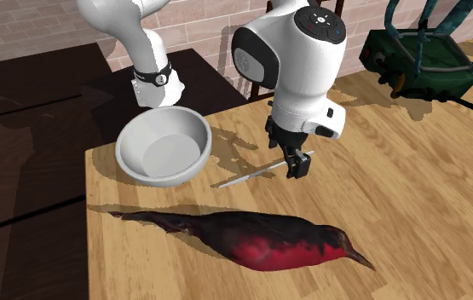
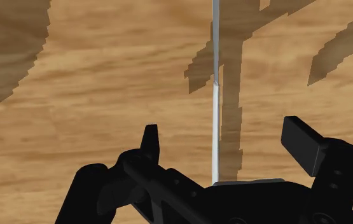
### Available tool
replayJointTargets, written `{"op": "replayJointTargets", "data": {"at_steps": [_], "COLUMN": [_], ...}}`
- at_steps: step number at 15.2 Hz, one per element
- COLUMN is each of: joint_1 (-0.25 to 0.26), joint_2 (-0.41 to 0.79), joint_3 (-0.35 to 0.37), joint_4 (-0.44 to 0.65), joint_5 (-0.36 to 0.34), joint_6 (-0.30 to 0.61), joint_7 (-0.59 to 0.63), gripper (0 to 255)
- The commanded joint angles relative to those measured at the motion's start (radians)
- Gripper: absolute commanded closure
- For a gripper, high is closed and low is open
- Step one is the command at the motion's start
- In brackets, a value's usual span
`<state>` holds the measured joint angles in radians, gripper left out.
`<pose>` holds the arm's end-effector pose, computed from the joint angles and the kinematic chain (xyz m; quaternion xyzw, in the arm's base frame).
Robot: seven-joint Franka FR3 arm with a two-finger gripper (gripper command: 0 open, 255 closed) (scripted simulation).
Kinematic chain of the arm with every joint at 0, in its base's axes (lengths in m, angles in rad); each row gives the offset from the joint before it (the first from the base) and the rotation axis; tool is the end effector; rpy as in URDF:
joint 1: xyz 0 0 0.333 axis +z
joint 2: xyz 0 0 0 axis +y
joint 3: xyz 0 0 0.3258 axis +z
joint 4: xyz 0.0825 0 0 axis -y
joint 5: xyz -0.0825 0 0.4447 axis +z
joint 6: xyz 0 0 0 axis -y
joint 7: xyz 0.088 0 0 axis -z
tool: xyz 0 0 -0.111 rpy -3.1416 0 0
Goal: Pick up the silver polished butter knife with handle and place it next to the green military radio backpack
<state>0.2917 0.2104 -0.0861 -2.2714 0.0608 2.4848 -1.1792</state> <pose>0.5630 0.1164 0.2233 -0.7842 -0.6204 -0.0063 0.0075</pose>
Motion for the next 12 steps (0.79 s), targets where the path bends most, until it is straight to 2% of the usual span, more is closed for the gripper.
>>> {"op": "replayJointTargets", "data": {"at_steps": [1, 2, 3, 12], "joint_1": [0.0, 0.0, 0.0, 0.0], "joint_2": [0.0, 0.0, 0.0, 0.0], "joint_3": [0.0, 0.0, 0.0, 0.0], "joint_4": [0.0, 0.0, 0.0, 0.0], "joint_5": [0.0, 0.0, 0.0, 0.0], "joint_6": [0.0, 0.0, 0.0, 0.0], "joint_7": [0.0, 0.0, 0.0, 0.0], "gripper": [0, 0, 255, 255]}}
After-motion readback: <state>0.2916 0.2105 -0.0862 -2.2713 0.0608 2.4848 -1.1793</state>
